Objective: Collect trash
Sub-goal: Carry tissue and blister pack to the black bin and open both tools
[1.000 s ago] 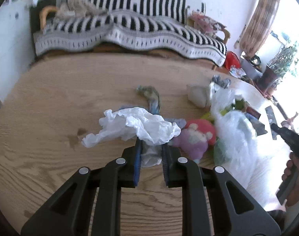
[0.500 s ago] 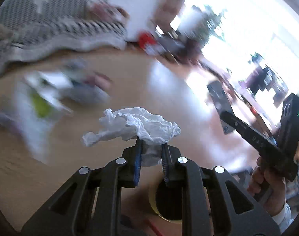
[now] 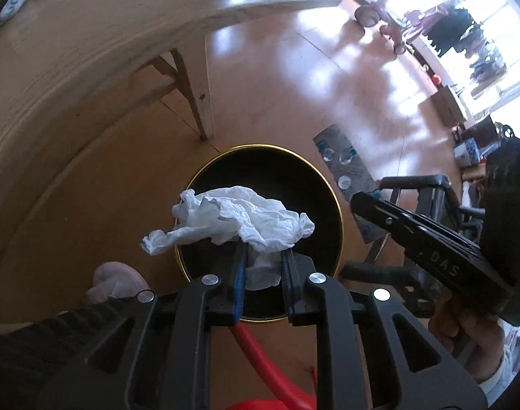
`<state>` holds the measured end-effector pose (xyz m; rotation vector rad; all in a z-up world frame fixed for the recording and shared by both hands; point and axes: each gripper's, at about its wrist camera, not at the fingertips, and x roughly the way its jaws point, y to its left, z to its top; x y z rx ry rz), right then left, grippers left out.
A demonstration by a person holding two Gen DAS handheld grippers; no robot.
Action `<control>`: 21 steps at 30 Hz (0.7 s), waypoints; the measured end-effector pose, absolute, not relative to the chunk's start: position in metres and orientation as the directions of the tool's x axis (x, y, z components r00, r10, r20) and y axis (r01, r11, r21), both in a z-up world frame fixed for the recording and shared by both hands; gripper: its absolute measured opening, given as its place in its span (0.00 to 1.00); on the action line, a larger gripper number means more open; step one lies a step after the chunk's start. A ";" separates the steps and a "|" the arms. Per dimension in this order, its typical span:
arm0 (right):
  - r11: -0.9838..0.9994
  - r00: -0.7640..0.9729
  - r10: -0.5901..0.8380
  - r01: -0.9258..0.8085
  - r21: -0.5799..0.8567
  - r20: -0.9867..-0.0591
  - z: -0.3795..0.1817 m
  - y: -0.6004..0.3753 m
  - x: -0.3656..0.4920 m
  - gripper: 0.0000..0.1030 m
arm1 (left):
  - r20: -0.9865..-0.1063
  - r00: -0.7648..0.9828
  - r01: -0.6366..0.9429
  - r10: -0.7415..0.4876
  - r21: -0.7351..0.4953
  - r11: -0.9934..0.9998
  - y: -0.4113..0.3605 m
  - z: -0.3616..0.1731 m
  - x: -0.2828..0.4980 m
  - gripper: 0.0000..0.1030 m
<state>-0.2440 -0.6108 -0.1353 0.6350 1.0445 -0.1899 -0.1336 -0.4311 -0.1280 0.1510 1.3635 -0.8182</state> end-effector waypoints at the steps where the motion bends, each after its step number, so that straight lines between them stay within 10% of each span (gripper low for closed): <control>1: 0.805 0.499 0.152 0.438 0.400 -0.853 -0.138 -0.611 -0.244 0.06 | -0.905 -0.027 0.593 -0.425 -0.357 0.722 -0.431 -0.131 -0.133 0.17; 13: 0.805 0.440 0.160 0.459 0.375 -0.883 -0.153 -0.612 -0.235 0.06 | -0.917 -0.084 0.596 -0.390 -0.359 0.718 -0.453 -0.154 -0.129 0.19; 15: 0.797 0.436 0.155 0.475 0.373 -0.887 -0.151 -0.615 -0.236 0.09 | -0.932 -0.089 0.598 -0.352 -0.333 0.729 -0.456 -0.159 -0.131 0.43; 16: 0.794 0.444 0.142 0.484 0.369 -0.885 -0.147 -0.618 -0.238 0.26 | -0.927 -0.089 0.581 -0.363 -0.345 0.737 -0.454 -0.158 -0.130 0.84; 17: 0.789 0.457 0.130 0.490 0.371 -0.880 -0.142 -0.622 -0.241 0.76 | -0.920 -0.066 0.565 -0.387 -0.354 0.745 -0.451 -0.154 -0.129 0.94; 18: 0.777 0.471 0.109 0.509 0.371 -0.875 -0.136 -0.627 -0.245 0.96 | -0.917 -0.054 0.568 -0.394 -0.353 0.744 -0.449 -0.150 -0.128 0.94; 21: 0.718 0.542 0.090 0.546 0.432 -0.835 -0.115 -0.647 -0.257 0.94 | -0.914 -0.016 0.579 -0.405 -0.339 0.741 -0.443 -0.133 -0.122 0.94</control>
